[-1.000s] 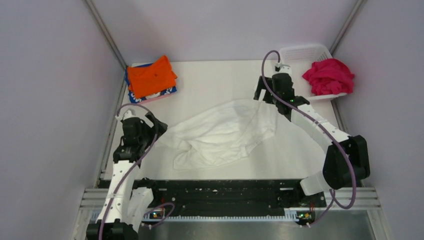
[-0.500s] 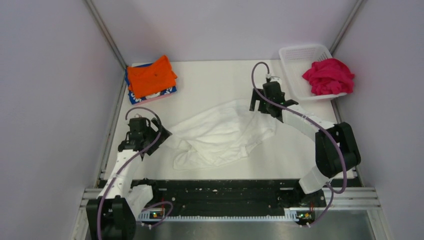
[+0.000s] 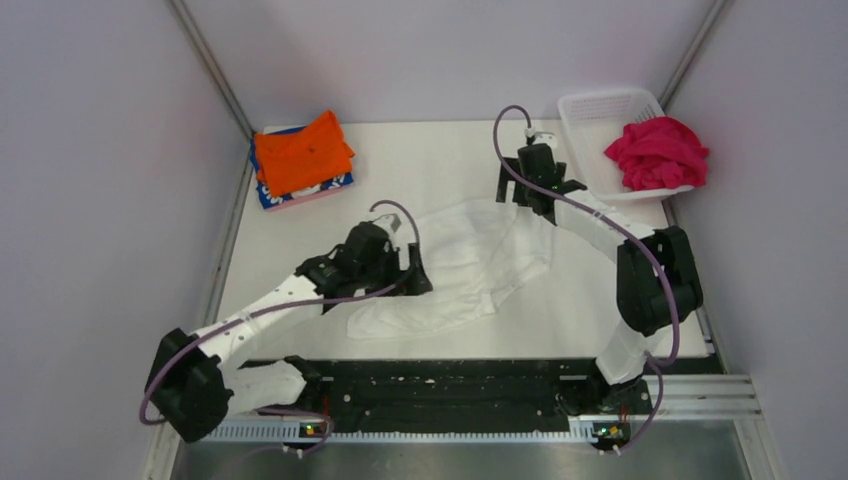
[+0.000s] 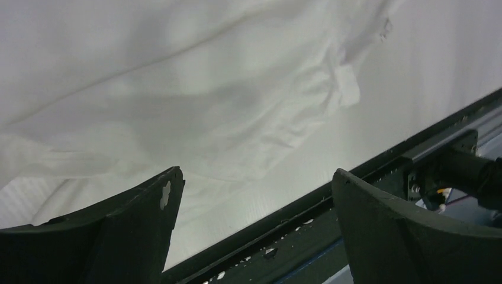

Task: Fold and stack the t-shirts
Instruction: Flatten out the tshirt

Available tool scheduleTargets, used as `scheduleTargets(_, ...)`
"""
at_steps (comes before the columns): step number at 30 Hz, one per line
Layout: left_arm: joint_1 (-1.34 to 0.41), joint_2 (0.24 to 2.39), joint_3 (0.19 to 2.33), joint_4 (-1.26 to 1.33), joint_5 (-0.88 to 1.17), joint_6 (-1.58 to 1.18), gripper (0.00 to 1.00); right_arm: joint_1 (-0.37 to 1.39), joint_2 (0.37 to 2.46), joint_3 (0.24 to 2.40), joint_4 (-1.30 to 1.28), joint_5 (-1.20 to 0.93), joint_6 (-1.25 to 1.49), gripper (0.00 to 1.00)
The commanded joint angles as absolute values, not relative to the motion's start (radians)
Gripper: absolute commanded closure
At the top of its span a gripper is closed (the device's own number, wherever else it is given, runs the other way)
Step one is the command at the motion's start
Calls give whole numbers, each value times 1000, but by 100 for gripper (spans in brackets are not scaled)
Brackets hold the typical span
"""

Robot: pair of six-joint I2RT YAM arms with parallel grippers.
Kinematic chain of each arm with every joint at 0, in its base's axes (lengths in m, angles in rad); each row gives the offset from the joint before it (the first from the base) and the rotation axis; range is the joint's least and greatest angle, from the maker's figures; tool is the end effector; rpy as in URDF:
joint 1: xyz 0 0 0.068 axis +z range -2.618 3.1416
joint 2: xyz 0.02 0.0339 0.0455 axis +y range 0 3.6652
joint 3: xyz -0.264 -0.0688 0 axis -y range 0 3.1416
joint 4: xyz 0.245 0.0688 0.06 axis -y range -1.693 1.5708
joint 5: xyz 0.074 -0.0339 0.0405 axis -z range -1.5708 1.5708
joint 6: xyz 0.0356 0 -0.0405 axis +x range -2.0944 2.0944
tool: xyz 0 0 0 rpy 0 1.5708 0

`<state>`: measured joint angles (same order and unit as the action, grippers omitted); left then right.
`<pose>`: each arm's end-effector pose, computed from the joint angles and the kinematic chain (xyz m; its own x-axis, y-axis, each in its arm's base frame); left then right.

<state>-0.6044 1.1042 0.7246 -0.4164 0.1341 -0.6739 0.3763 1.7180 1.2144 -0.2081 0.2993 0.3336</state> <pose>0.1845 -0.1332 0.2361 -0.8589 -0.1584 -0.4870 0.1333 0.8491 -0.5112 0.3610 0.1314 0.2384 -0.6209 0.0911 -0.7786 0.0633 0.9958 0.0660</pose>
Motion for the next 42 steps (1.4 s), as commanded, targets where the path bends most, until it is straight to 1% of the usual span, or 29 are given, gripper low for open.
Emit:
scheduleTargets(1,-781,1268,861,-474,34,-575,1,359,1689,1221,-217,331,352,2)
scheduleTargets(3,-814,1360,920,-532,-23,-566,2,348,1647,1174,-211,317,388,2)
scheduleTargets(7,-836,1463,940,-548,-5,-556,7,342,1550,1048,-175,314,433,2)
scheduleTargets(12,-848,1528,937,-563,-5,-564,18,333,1458,921,-118,300,477,1)
scheduleTargets(15,-869,1548,936,-565,29,-567,22,327,1436,900,-117,304,480,1)
scheduleTargets(19,-886,1572,944,-591,10,-582,25,324,1428,892,-115,305,480,1)
scheduleTargets(20,-888,1579,947,-596,-29,-585,26,322,1429,891,-116,304,480,1)
scheduleTargets(27,-892,1617,971,-624,-96,-607,37,315,1424,878,-108,298,481,1)
scheduleTargets(33,-892,1623,982,-613,-110,-629,54,312,1422,873,-107,294,482,1)
scheduleTargets(37,-891,1610,986,-613,-132,-630,62,309,1417,871,-111,300,477,1)
scheduleTargets(40,-891,1610,988,-614,-136,-630,73,309,1410,868,-113,302,479,1)
scheduleTargets(42,-891,1614,988,-615,-135,-627,77,308,1404,865,-113,302,477,1)
